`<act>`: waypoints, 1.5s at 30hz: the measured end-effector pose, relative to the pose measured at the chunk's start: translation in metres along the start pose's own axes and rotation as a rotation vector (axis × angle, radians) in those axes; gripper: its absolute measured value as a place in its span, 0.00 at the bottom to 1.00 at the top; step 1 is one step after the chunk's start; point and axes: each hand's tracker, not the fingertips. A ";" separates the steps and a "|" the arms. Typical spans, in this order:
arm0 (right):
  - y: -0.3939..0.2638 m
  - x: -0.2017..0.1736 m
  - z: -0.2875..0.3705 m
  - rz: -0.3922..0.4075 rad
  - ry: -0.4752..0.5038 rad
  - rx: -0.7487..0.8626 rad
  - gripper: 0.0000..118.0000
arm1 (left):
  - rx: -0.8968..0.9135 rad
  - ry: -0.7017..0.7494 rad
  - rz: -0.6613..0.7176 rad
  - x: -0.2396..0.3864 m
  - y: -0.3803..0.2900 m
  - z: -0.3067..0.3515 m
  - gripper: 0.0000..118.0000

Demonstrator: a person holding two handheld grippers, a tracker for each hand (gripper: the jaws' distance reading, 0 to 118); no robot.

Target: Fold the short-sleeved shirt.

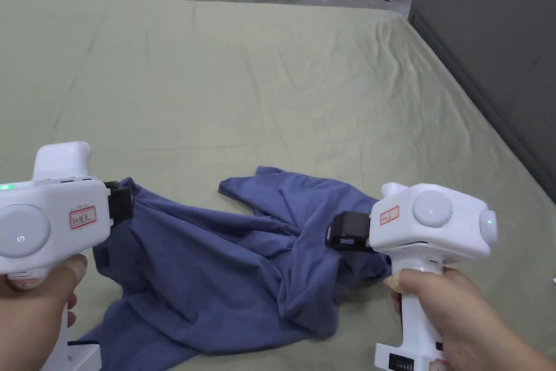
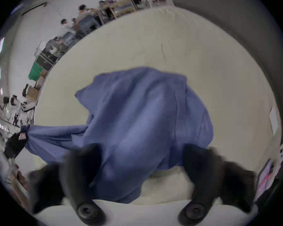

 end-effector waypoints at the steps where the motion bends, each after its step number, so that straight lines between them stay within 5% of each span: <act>1: -0.001 0.002 -0.002 -0.016 0.044 -0.002 0.56 | -0.004 0.002 0.005 0.000 0.000 -0.001 0.01; 2: -0.002 0.004 -0.005 -0.007 0.085 -0.011 0.04 | -0.006 0.006 0.007 -0.002 0.000 -0.001 0.01; 4: -0.007 0.000 0.008 0.043 0.090 0.065 0.05 | -0.005 0.014 0.026 -0.009 0.000 0.003 0.01; 6: -0.012 -0.003 0.035 0.202 0.083 0.203 0.04 | 0.019 0.033 0.058 -0.017 0.003 0.010 0.01; 8: -0.011 -0.014 0.067 0.340 -0.028 0.318 0.04 | 0.066 0.056 0.111 -0.027 0.011 0.022 0.01; 16: 0.053 -0.056 0.200 0.527 -0.113 0.593 0.04 | 0.339 0.075 0.192 -0.049 0.125 0.111 0.01; 23: 0.151 -0.123 0.296 0.628 -0.189 0.648 0.04 | 0.473 0.100 0.155 -0.056 0.246 0.174 0.01; 33: 0.246 -0.186 0.335 0.525 -0.138 0.540 0.04 | 0.413 0.206 0.083 -0.070 0.336 0.152 0.01; 45: 0.251 -0.177 0.222 0.440 -0.074 0.418 0.04 | 0.279 0.237 0.090 -0.088 0.298 0.062 0.01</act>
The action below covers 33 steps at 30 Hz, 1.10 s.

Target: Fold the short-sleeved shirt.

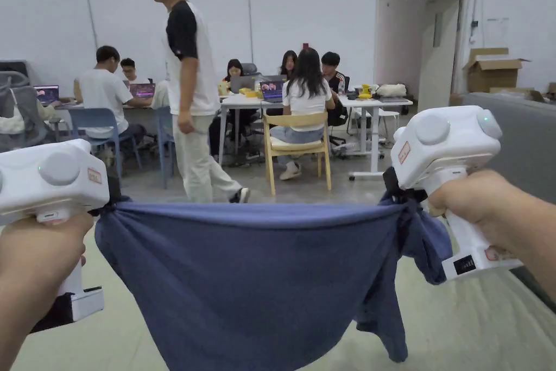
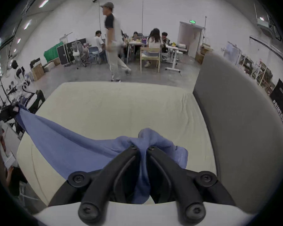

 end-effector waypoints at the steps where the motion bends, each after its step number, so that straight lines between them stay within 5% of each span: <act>1: -0.013 0.002 -0.015 -0.001 0.012 -0.014 0.04 | -0.028 0.014 -0.007 0.000 -0.013 -0.007 0.01; 4: -0.067 0.001 -0.051 -0.032 -0.001 -0.094 0.04 | -0.121 0.005 0.075 -0.004 -0.063 -0.025 0.01; 7: -0.128 0.001 -0.069 0.020 0.001 -0.151 0.04 | -0.186 -0.039 0.082 -0.011 -0.109 -0.026 0.01; 10: -0.190 0.000 -0.080 0.163 -0.084 -0.240 0.04 | -0.235 -0.077 0.030 -0.020 -0.162 -0.007 0.01; 12: -0.235 0.001 -0.071 0.136 -0.022 -0.267 0.04 | -0.255 -0.085 0.060 -0.030 -0.202 0.016 0.01; 15: -0.292 -0.001 -0.054 0.062 0.057 -0.323 0.04 | -0.311 -0.080 0.016 -0.047 -0.254 0.044 0.01; 28: -0.448 -0.015 -0.032 -0.112 0.091 -0.395 0.04 | -0.544 -0.003 0.072 -0.115 -0.403 0.087 0.01; 30: -0.465 -0.008 -0.037 -0.207 0.117 -0.423 0.04 | -0.563 0.004 0.061 -0.120 -0.415 0.085 0.01; 33: -0.491 0.022 -0.052 -0.470 0.207 -0.406 0.04 | -0.617 -0.003 0.149 -0.133 -0.437 0.078 0.01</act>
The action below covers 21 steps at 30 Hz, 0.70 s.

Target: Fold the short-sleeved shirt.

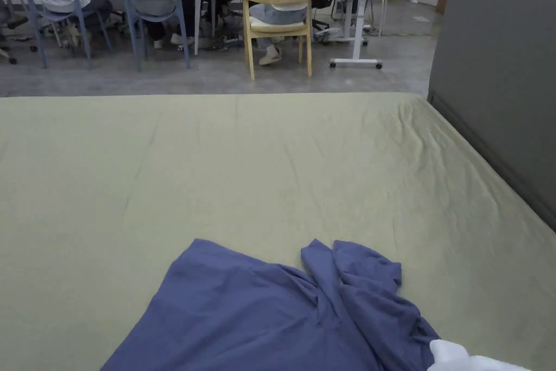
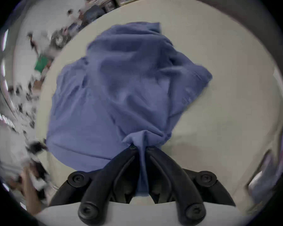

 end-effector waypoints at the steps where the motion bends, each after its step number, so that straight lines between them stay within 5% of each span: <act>1: 0.000 0.011 -0.003 -0.083 0.054 0.006 0.04 | 0.045 -0.026 0.032 -0.006 -0.002 -0.002 0.01; 3: 0.000 0.017 -0.004 -0.127 0.087 0.006 0.04 | 0.037 -0.015 0.026 -0.003 0.001 -0.003 0.01; 7: -0.001 0.000 -0.004 0.069 -0.008 0.034 0.08 | 0.043 0.039 -0.014 0.012 0.002 -0.006 0.01; 9: 0.004 -0.017 0.006 0.148 -0.029 -0.009 0.21 | 0.031 0.028 0.020 0.016 0.010 0.004 0.05; 10: 0.012 -0.024 0.016 0.171 -0.019 -0.041 0.33 | 0.034 -0.001 0.045 0.018 0.014 0.016 0.21; 11: 0.017 -0.032 0.037 0.152 -0.001 -0.026 0.66 | 0.092 -0.051 0.077 0.021 0.017 0.035 0.81; 12: 0.017 -0.039 0.056 0.166 0.002 0.037 0.93 | 0.143 -0.116 0.082 0.025 0.019 0.052 1.00; 13: 0.017 -0.049 0.082 0.203 0.039 0.172 1.00 | 0.312 -0.140 0.075 0.027 0.019 0.076 1.00; 15: 0.016 -0.070 0.130 0.297 0.045 0.354 1.00 | 0.368 -0.147 0.035 0.040 0.016 0.105 1.00; 19: -0.012 -0.097 0.160 0.413 0.046 0.344 1.00 | 0.300 -0.059 -0.045 0.056 -0.025 0.122 1.00; 20: -0.021 -0.101 0.150 0.441 0.043 0.335 0.91 | 0.196 -0.009 -0.045 0.059 -0.036 0.117 1.00; 21: -0.032 -0.105 0.148 0.454 0.038 0.345 0.59 | 0.159 0.005 -0.033 0.052 -0.044 0.109 0.91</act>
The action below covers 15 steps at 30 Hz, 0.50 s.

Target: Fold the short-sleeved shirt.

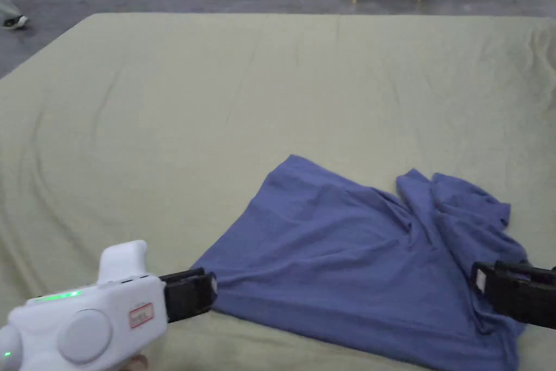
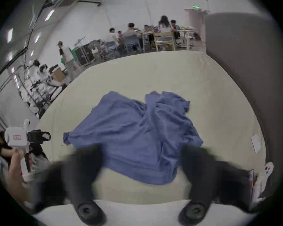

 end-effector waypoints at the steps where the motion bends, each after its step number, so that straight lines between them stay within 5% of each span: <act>1: -0.008 -0.010 0.000 0.039 -0.014 0.001 0.07 | 0.003 -0.034 0.037 -0.004 -0.012 -0.002 0.60; 2: -0.017 -0.019 -0.005 0.064 -0.020 -0.029 0.02 | 0.005 -0.100 0.096 -0.009 -0.022 -0.004 0.00; 8: -0.032 -0.030 -0.016 0.036 0.063 -0.115 0.02 | -0.024 0.007 0.075 -0.018 -0.033 -0.020 0.00; 9: -0.030 -0.031 -0.017 0.056 0.049 -0.121 0.02 | -0.002 0.013 0.092 -0.022 -0.025 -0.022 0.14; 11: -0.029 -0.026 -0.023 0.078 0.031 -0.114 0.02 | 0.055 0.063 0.068 -0.028 -0.011 -0.034 1.00; 15: -0.023 -0.019 -0.031 0.055 0.036 -0.121 0.02 | -0.011 0.148 -0.033 -0.033 0.010 -0.086 1.00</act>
